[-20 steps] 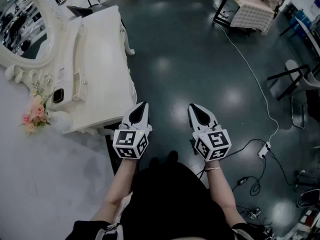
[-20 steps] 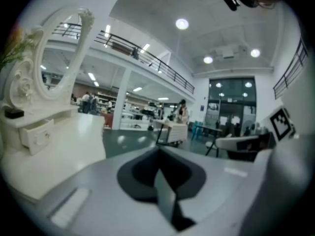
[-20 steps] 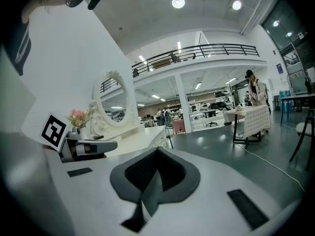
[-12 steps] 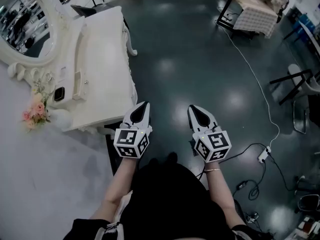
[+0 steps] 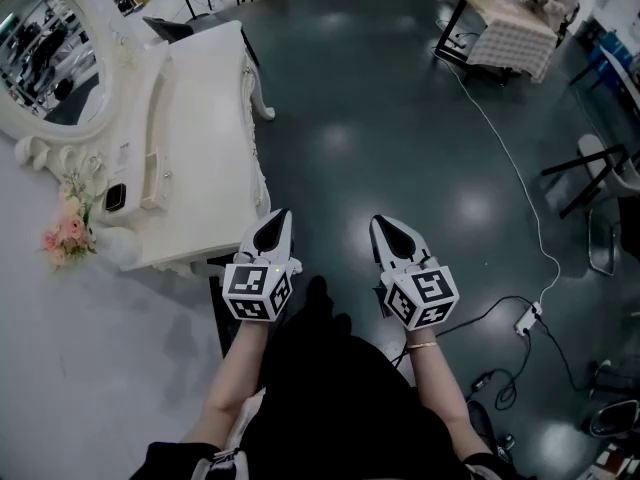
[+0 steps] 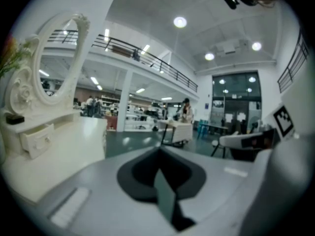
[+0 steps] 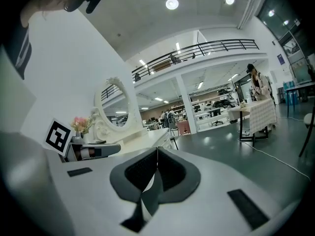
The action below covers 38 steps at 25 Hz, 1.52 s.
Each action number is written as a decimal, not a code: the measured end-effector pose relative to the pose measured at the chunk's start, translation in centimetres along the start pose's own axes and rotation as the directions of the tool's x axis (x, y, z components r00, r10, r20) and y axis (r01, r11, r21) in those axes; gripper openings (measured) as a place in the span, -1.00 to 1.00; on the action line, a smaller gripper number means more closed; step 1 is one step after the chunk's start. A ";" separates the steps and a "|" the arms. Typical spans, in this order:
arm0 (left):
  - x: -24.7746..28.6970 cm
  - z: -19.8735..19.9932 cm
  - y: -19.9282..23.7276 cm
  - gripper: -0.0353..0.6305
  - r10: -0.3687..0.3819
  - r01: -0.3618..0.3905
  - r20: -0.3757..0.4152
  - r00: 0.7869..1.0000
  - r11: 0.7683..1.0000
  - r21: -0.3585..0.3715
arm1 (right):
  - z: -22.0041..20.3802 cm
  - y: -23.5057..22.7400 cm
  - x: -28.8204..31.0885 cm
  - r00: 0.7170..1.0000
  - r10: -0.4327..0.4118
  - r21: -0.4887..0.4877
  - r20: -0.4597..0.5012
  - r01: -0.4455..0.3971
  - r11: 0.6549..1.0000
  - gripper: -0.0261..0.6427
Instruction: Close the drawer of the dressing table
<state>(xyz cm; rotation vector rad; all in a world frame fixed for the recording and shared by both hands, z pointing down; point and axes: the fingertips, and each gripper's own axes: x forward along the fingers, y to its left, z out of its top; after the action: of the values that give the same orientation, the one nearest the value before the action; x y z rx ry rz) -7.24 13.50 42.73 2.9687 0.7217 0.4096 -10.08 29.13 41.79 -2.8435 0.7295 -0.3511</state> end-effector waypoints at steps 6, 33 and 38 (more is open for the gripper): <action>3.1 0.4 2.1 -0.87 0.018 -0.018 -0.014 1.000 1.000 -0.015 | 0.5 -1.7 3.5 1.000 0.015 0.033 -0.003 -0.015 0.999 -0.90; 12.8 3.4 21.3 -0.86 0.359 -0.355 -0.018 0.933 0.914 -0.198 | 3.8 2.9 33.0 0.859 0.456 -0.051 -0.233 -0.479 0.876 -0.64; 9.4 3.0 24.9 -0.87 0.556 -0.549 -0.034 0.831 0.807 -0.220 | 3.1 7.8 36.5 0.727 0.619 -0.054 -0.298 -0.660 0.749 -0.64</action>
<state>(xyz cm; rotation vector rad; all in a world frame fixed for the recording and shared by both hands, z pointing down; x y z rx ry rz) 12.61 -4.32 45.12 2.9018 -0.2143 0.4297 18.40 4.80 43.60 -2.4629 1.7994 -0.5729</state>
